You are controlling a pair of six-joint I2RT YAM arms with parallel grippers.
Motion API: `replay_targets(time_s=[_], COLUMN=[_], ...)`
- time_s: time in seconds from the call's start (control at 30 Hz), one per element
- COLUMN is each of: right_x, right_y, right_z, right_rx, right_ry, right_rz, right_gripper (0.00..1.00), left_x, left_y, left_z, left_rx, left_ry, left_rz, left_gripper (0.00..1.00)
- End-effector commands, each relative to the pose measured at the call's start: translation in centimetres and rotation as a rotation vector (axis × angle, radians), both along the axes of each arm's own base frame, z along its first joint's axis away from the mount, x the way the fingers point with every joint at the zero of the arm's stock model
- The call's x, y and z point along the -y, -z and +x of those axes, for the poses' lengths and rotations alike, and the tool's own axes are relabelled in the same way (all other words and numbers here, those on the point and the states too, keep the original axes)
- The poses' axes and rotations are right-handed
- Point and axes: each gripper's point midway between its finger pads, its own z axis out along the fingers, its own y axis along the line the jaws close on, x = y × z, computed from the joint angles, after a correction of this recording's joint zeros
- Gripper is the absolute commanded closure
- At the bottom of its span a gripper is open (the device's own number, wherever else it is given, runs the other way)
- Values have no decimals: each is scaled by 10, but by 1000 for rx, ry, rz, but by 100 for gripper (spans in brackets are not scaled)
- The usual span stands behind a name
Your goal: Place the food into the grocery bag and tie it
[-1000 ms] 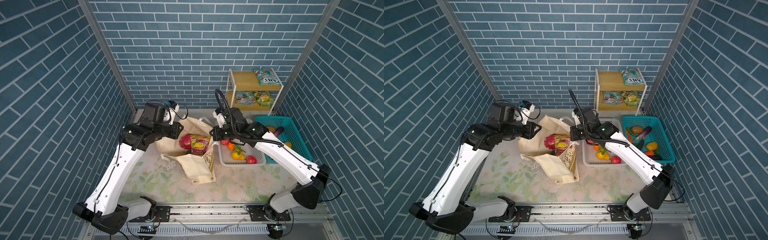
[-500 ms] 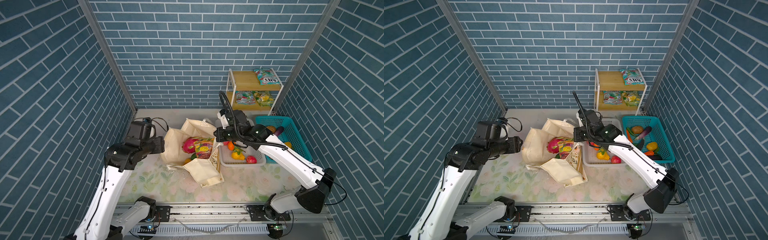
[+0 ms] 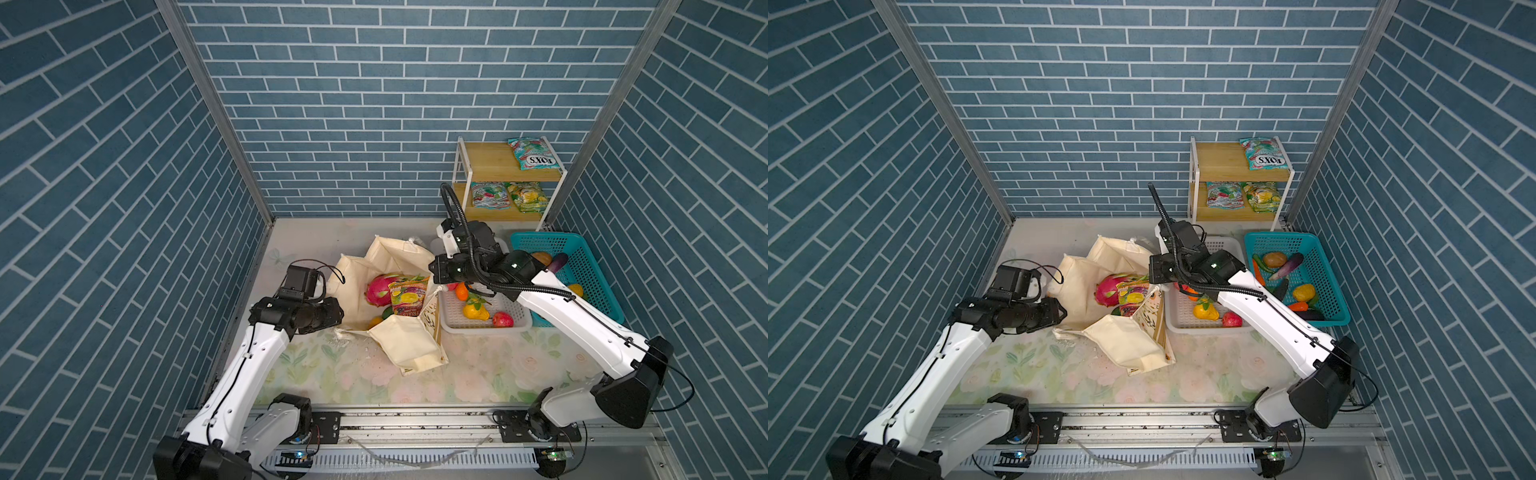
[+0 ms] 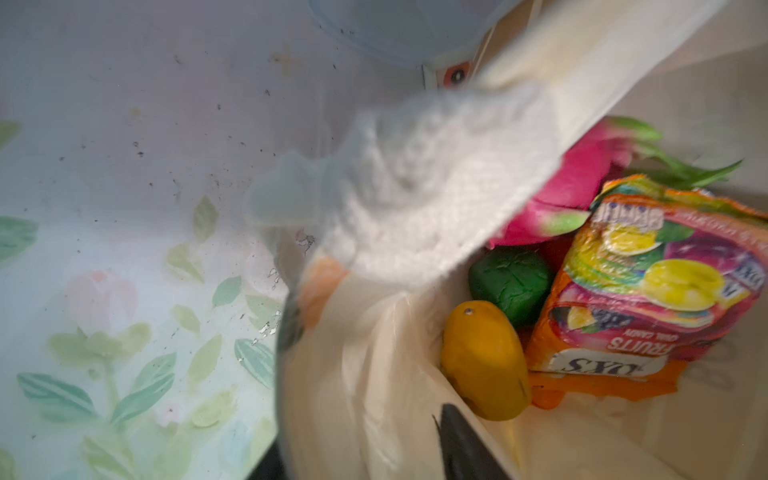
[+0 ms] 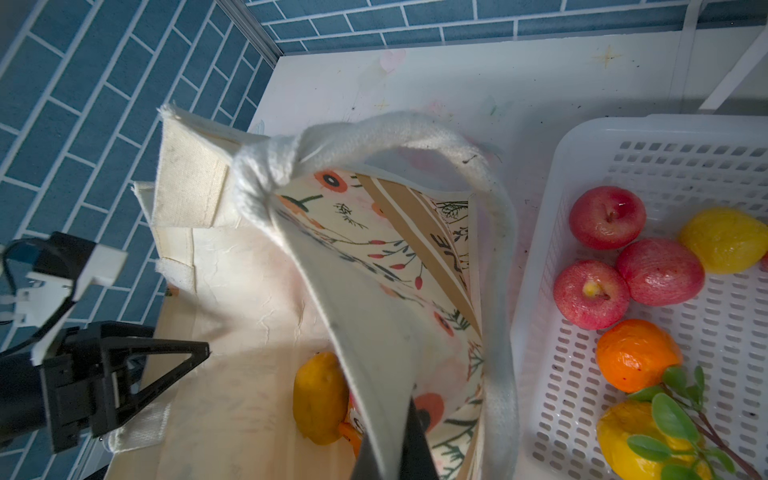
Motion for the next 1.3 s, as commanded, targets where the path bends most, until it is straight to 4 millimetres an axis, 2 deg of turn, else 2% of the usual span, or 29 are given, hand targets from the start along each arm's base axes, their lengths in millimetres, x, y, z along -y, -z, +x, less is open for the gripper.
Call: replay_targets(time_s=[0.0,0.1,0.17,0.27,0.33,0.43,0.57,0.7,0.73,0.87,0.9,1.03,1.1,1.13,1.27], right_x=[2,-3,-10,-19,-22,-22,-24,-20,-18,-8,-6,0,4,5,13], right_y=[-15,-25,-33,-44,-47,-40,-19,3,7,14,12,9,7,6,3], right_z=[-4,-6,-10,-10,-9,-1,11,22,23,28,29,28,28,28,30], right_rx=[15,25,23,37,48,56,35,5,-2,-1,2,12,22,25,30], right_ry=[7,-9,-41,-69,-71,-53,-31,3,12,53,59,72,81,83,96], right_rz=[56,97,149,211,224,202,162,113,99,64,62,47,39,38,37], right_gripper=[100,100,100,100,100,100,100,100,100,100,99,82,78,79,97], left_x=[10,17,22,34,45,56,55,50,47,33,31,33,33,33,19], left_y=[-33,-94,-125,-144,-143,-128,-105,-94,-92,-86,-87,-98,-110,-115,-135], left_z=[21,32,35,41,46,54,64,69,69,69,69,69,68,67,59], left_rx=[135,292,343,345,334,296,258,226,215,170,169,203,236,250,303], left_ry=[19,76,122,199,234,260,233,214,208,184,181,195,200,201,161], left_rz=[-65,-86,-83,-105,-120,-119,-103,-63,-49,45,54,46,39,39,83], left_gripper=[96,97,100,100,100,100,100,100,99,82,79,66,58,54,42])
